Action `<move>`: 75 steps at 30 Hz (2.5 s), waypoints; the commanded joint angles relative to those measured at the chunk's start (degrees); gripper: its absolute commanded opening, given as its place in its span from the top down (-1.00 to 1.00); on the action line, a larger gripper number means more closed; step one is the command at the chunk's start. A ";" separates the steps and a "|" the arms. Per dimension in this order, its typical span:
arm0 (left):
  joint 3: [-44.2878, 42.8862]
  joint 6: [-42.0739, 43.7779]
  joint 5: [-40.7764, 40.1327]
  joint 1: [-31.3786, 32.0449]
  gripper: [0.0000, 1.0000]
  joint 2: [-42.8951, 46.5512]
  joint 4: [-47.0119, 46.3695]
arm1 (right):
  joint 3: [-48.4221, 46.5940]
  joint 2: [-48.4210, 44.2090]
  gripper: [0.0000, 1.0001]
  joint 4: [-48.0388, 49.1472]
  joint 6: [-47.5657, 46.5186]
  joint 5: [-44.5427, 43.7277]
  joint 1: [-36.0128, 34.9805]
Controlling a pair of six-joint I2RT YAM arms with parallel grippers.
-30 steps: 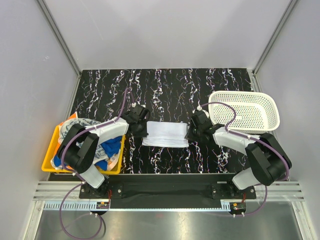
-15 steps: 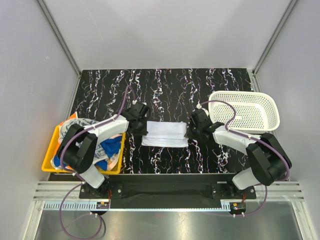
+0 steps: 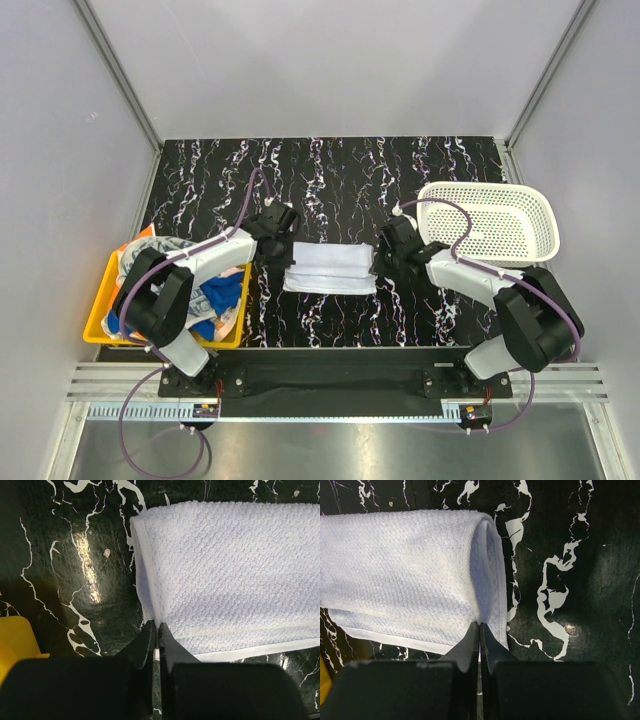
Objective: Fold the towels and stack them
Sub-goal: Fold the towel
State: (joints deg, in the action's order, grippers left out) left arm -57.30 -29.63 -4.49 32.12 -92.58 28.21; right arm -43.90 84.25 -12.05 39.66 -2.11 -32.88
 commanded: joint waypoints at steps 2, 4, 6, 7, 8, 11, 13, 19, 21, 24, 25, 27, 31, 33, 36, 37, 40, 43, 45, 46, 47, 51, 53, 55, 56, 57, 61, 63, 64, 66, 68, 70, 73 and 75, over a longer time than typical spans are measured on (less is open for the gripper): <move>-2.55 0.27 0.27 -0.30 1.00 2.84 0.09 | -3.29 -2.60 1.00 -1.74 -1.34 -2.02 -0.51; -2.47 -0.25 1.06 -0.30 1.00 3.80 0.27 | -3.91 -3.12 1.00 -2.79 -1.78 -2.28 -0.43; -2.38 -0.52 1.59 -0.30 1.00 5.11 0.36 | -4.26 -3.91 1.00 -3.41 -2.04 -2.64 -0.51; -2.29 -0.87 2.20 -0.30 1.00 5.73 0.45 | -4.61 -4.26 1.00 -4.11 -2.30 -2.81 -0.51; -2.29 -1.04 2.55 -0.30 1.00 6.17 0.45 | -4.70 -4.62 1.00 -4.29 -2.31 -2.81 -0.43; -1.86 -1.66 3.61 -0.39 1.00 8.02 0.53 | -5.14 -5.93 1.00 -5.61 -2.57 -2.73 -0.51; -1.59 -2.10 4.14 -0.30 1.00 8.90 0.80 | -5.14 -6.98 1.00 -6.48 -2.66 -2.46 -0.43; 1.48 -3.15 6.42 -0.22 1.00 12.06 -0.26 | -4.18 -9.28 1.00 -7.28 -2.31 -1.67 -0.43; 3.06 -3.51 6.60 -0.13 1.00 12.42 -0.78 | -3.83 -9.54 1.00 -7.37 -2.04 -1.06 -0.51; 5.61 -4.03 7.13 -0.04 1.00 12.85 -2.01 | -2.42 -9.63 1.00 -6.76 -1.52 -0.35 -0.43; 6.23 -4.47 7.48 0.05 1.00 12.95 -2.36 | -1.55 -9.72 1.00 -6.32 -1.43 0.00 -0.51; 7.89 -4.82 7.65 0.40 1.00 13.30 -3.33 | -0.58 -10.24 1.00 -5.97 -1.08 0.35 -0.60; 10.62 -5.70 7.74 0.93 1.00 13.21 -4.74 | 3.02 -10.42 1.00 -4.12 -0.37 1.67 -0.60; 11.41 -6.14 7.83 1.45 1.00 12.95 -5.79 | 4.60 -10.07 1.00 -3.07 -0.02 1.76 -0.78; 12.56 -6.49 7.57 2.07 1.00 12.42 -6.58 | 5.84 -9.37 1.00 -2.01 0.16 1.93 -0.69; 12.74 -6.50 7.57 2.24 1.00 12.07 -6.67 | 5.93 -9.28 1.00 -1.92 0.16 1.93 -0.69; 12.30 -6.32 7.39 2.33 1.00 11.89 -6.33 | 5.14 -9.19 1.00 -2.53 -0.19 1.32 -0.78; 10.19 -5.71 6.69 2.33 1.00 12.68 -4.39 | 3.04 -10.15 1.00 -4.81 -0.98 0.18 -0.78; 8.35 -5.18 5.99 2.33 1.00 13.91 -2.37 | 1.28 -11.21 1.00 -7.00 -1.69 -0.87 -0.78; 7.82 -5.00 5.81 2.33 1.00 14.35 -1.76 | 0.84 -11.73 1.00 -7.63 -2.04 -1.23 -0.78; 7.38 -4.91 5.72 2.25 1.00 15.14 -0.88 | 0.49 -12.69 1.00 -8.24 -2.13 -1.49 -0.78; 7.55 -4.91 6.33 2.33 1.00 16.90 -0.08 | 0.04 -14.63 1.00 -9.74 -1.87 -0.71 -0.69; 8.60 -5.44 6.60 2.33 1.00 17.43 -0.52 | 1.18 -15.51 1.00 -9.48 -1.25 0.08 -0.78; 10.62 -5.79 7.56 2.25 1.00 17.60 -1.39 | 2.32 -15.69 1.00 -8.69 -0.81 0.61 -0.78; 11.24 -5.97 7.83 2.33 1.00 17.52 -2.27 | 2.94 -15.43 1.00 -8.17 -0.29 1.31 -0.78; 12.90 -6.49 8.35 2.42 1.00 17.17 -2.80 | 4.33 -15.34 1.00 -7.20 0.06 1.67 -0.78; 15.46 -7.37 8.97 2.77 1.00 15.50 -5.61 | 9.00 -14.64 1.00 -3.07 2.17 3.59 -1.13; 17.21 -7.81 9.24 2.77 1.00 14.88 -7.20 | 11.63 -13.76 1.00 -0.88 3.31 4.13 -1.39; 17.74 -7.99 9.50 2.86 1.00 13.92 -7.72 | 12.60 -13.41 1.00 0.00 4.10 4.39 -1.57; 19.06 -8.43 9.85 3.04 1.00 12.95 -9.13 | 15.15 -12.62 1.00 2.38 4.72 5.36 -1.57; 20.20 -8.87 9.94 3.13 1.00 11.90 -10.44 | 16.21 -12.18 1.00 3.08 5.16 5.45 -1.66; 20.47 -9.04 10.29 3.39 1.00 11.63 -10.89 | 16.56 -12.44 0.97 3.18 5.25 5.27 -1.66; 20.56 -9.13 10.03 3.39 0.75 11.89 -10.37 | 16.83 -13.84 0.73 2.56 5.16 4.66 -1.66; 20.12 -9.05 9.68 3.48 0.57 12.94 -9.58 | 16.48 -15.07 0.64 1.69 4.99 4.13 -1.66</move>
State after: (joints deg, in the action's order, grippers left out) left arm -37.82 -38.57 5.69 35.24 -80.01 19.11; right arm -27.66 71.26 -10.61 44.34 3.64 -34.20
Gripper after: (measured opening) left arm 0.175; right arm 0.161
